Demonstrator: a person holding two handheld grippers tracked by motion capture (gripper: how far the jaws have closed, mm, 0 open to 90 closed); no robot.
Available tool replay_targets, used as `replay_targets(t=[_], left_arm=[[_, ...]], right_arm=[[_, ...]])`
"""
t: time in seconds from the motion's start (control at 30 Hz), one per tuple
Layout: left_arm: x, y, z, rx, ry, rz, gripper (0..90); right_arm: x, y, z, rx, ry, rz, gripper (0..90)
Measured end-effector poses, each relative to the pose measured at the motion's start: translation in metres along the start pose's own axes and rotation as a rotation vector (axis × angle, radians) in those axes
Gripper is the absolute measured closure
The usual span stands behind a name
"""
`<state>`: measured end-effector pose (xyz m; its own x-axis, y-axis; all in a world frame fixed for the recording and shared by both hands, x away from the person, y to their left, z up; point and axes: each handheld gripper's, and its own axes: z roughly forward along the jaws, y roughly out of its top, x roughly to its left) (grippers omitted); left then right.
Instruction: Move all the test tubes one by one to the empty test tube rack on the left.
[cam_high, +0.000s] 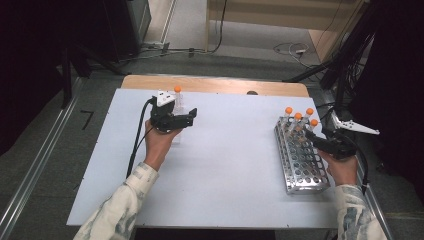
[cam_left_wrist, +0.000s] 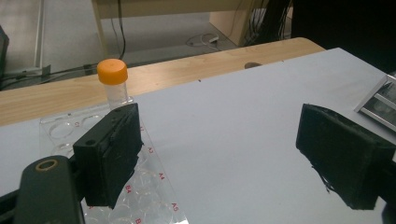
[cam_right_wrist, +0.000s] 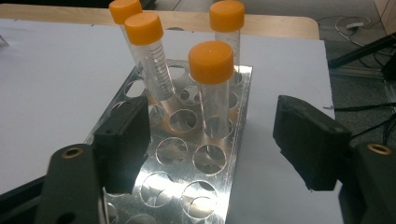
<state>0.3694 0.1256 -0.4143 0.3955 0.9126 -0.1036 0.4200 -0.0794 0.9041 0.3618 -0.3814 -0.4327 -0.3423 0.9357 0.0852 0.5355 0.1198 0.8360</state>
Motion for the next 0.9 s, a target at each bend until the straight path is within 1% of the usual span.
replay_targets(t=[0.03, 0.1, 0.2, 0.27, 0.3, 0.37, 0.4, 0.5, 0.63, 0.77, 0.8, 0.9], left_arm=[[-0.001, 0.000, 0.000, -0.002, -0.001, 0.002, 15.0], [-0.001, 0.000, 0.000, -0.002, -0.001, 0.005, 15.0], [-0.002, 0.000, 0.000, 0.004, 0.001, 0.009, 15.0], [-0.001, -0.001, 0.000, 0.006, 0.002, 0.010, 15.0], [-0.001, -0.001, 0.001, 0.006, 0.000, 0.006, 15.1], [-0.001, -0.001, 0.001, 0.008, -0.001, 0.004, 15.0], [-0.001, -0.001, 0.001, 0.011, 0.000, 0.006, 15.0], [-0.001, -0.002, 0.002, 0.012, 0.001, 0.003, 15.5], [0.000, -0.004, 0.002, 0.015, 0.007, -0.001, 15.7], [0.000, -0.003, 0.000, 0.020, 0.007, 0.001, 15.9], [0.000, -0.003, 0.000, 0.018, 0.007, 0.003, 16.4], [0.000, -0.002, -0.002, 0.010, 0.005, -0.003, 16.4]], right_arm=[[0.000, 0.000, 0.000, 0.000, 0.000, 0.000, 30.1], [-0.001, -0.001, 0.003, 0.003, 0.004, -0.010, 34.0], [-0.003, -0.002, 0.008, 0.010, 0.009, -0.037, 42.5], [-0.004, -0.002, 0.010, 0.007, 0.014, -0.044, 46.7], [-0.005, -0.002, 0.013, 0.003, 0.018, -0.053, 50.5], [-0.006, -0.002, 0.015, 0.006, 0.025, -0.059, 54.2], [-0.006, -0.002, 0.015, 0.006, 0.025, -0.059, 54.2], [-0.006, -0.003, 0.018, 0.000, 0.037, -0.083, 60.2], [-0.005, -0.003, 0.019, 0.001, 0.033, -0.099, 62.4], [-0.005, -0.003, 0.023, 0.001, 0.026, -0.096, 66.4], [-0.006, -0.003, 0.023, -0.002, 0.017, -0.098, 70.6], [-0.006, -0.003, 0.023, -0.007, 0.010, -0.103, 71.3]])
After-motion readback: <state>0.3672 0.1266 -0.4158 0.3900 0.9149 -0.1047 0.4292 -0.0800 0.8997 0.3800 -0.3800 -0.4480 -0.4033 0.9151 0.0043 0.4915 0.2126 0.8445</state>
